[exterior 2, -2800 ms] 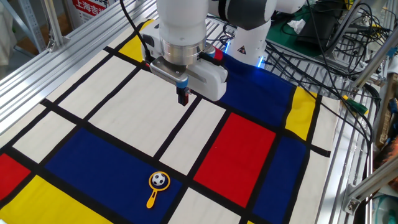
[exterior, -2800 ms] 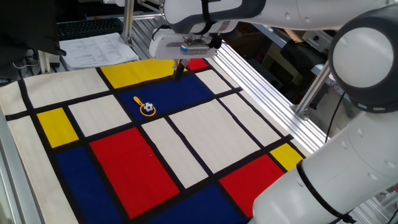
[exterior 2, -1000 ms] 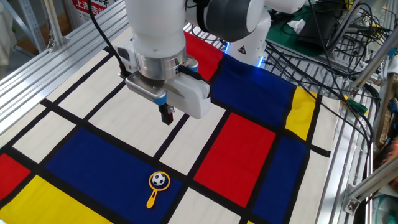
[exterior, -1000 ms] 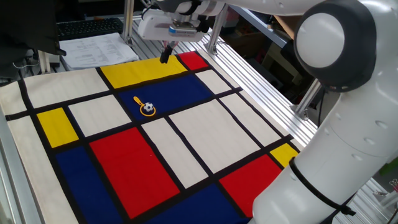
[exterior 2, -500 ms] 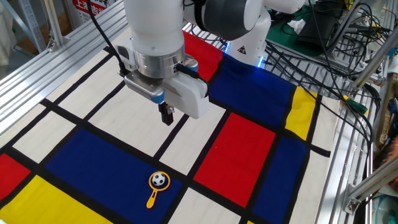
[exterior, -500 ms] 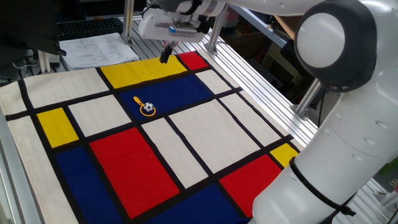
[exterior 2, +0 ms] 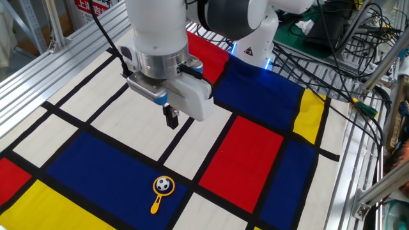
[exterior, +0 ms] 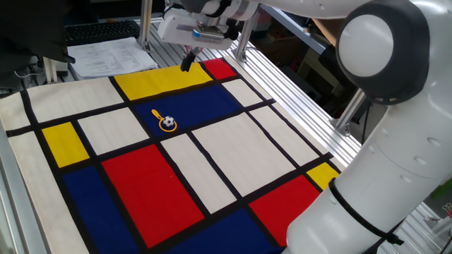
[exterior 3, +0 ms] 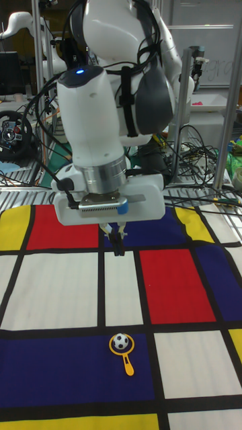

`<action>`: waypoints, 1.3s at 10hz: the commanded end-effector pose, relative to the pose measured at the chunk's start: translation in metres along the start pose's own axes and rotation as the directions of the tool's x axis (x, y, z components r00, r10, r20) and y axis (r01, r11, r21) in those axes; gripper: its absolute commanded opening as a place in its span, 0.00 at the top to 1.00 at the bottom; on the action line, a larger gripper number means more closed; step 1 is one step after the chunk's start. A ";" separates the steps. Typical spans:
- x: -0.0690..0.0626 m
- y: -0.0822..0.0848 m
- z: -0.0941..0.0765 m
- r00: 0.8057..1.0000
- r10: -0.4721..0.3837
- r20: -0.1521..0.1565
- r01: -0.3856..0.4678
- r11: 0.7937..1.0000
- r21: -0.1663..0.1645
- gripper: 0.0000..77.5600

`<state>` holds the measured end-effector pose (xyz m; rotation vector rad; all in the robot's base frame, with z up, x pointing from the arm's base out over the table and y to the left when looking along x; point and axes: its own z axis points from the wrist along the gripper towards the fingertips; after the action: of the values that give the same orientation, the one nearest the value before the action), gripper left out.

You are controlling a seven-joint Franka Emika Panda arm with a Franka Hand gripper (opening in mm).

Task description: Remove the bubble ring from the ball

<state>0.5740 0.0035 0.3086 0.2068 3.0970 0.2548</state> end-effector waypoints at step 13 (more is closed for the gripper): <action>-0.042 0.022 0.116 0.996 -0.089 -0.021 0.090 0.994 0.054 1.00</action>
<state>0.6071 0.0348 0.2253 0.1328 3.1203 0.1923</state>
